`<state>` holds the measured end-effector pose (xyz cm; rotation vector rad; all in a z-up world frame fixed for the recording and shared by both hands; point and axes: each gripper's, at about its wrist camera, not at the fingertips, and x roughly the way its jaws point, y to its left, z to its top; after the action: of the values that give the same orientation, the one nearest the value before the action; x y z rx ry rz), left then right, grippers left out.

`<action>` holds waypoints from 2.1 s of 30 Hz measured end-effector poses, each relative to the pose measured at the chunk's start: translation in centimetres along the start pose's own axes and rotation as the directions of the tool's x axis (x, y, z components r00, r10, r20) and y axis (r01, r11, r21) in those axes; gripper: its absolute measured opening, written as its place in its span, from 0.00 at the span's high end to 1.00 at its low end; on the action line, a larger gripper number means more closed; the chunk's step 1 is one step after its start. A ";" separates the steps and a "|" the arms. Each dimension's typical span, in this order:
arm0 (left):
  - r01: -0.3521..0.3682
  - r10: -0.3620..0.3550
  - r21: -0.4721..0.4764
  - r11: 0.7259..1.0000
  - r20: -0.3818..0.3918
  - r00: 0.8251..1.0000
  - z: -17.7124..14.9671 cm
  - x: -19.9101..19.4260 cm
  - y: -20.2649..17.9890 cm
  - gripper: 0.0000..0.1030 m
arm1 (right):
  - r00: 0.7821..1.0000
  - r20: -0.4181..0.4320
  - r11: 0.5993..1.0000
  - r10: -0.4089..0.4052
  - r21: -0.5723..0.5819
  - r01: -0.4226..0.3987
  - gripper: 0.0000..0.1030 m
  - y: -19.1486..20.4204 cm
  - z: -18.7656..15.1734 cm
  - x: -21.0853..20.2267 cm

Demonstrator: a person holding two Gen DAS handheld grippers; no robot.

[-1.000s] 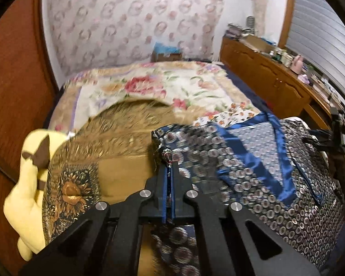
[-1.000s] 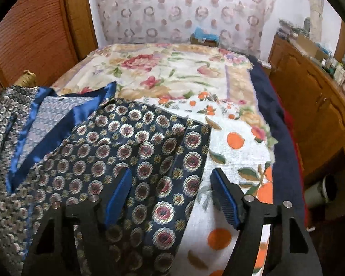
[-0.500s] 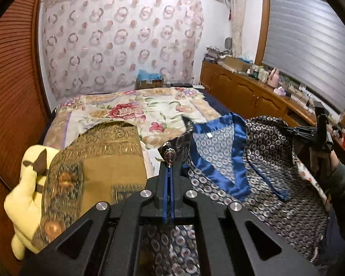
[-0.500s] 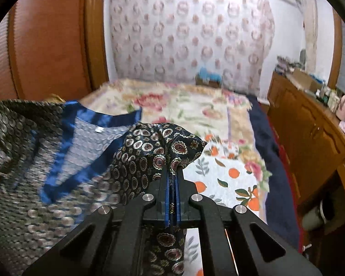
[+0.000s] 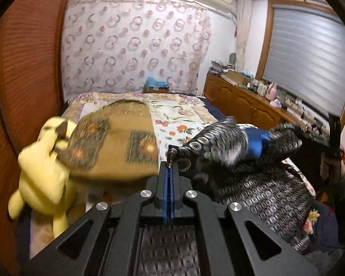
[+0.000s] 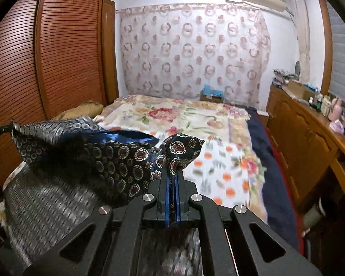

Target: Fold small clothes

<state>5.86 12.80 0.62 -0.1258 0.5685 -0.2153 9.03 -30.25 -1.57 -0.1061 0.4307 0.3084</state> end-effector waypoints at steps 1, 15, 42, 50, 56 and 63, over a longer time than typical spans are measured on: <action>-0.004 0.004 -0.011 1.000 0.006 1.000 -0.8 -0.8 0.2 0.98 | 1.000 -0.008 1.000 0.007 0.008 -0.007 0.97 0.2 -0.9 -1.0; -0.060 0.061 0.021 0.998 -0.046 0.997 -5.3 -2.2 -0.3 0.98 | 0.987 -0.153 0.997 0.039 0.076 -0.028 0.97 0.2 -7.8 -9.0; -0.128 0.128 0.008 0.992 -0.067 0.989 -5.0 -0.8 0.8 0.19 | 0.975 -0.217 0.998 0.042 0.057 -0.030 0.92 0.5 -7.0 -6.4; -0.142 0.144 0.026 0.990 -0.086 0.986 -3.3 2.0 1.5 0.19 | 0.991 -0.129 0.998 -0.023 0.048 0.029 0.60 -0.2 -3.6 -6.8; -0.145 0.150 0.044 0.988 -0.143 0.978 -3.9 4.9 1.8 0.19 | 0.991 -0.130 0.998 -0.029 0.052 0.036 0.45 -0.5 -2.4 -3.1; -0.178 0.180 0.032 0.984 -0.255 0.950 -5.6 8.1 3.1 0.19 | 0.973 -0.231 0.998 0.011 0.059 0.003 0.44 -1.1 -3.0 2.2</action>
<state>9.98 13.55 -8.86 -0.0366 0.8331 -0.0570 10.09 -31.25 -5.23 -0.0836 0.6705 0.2880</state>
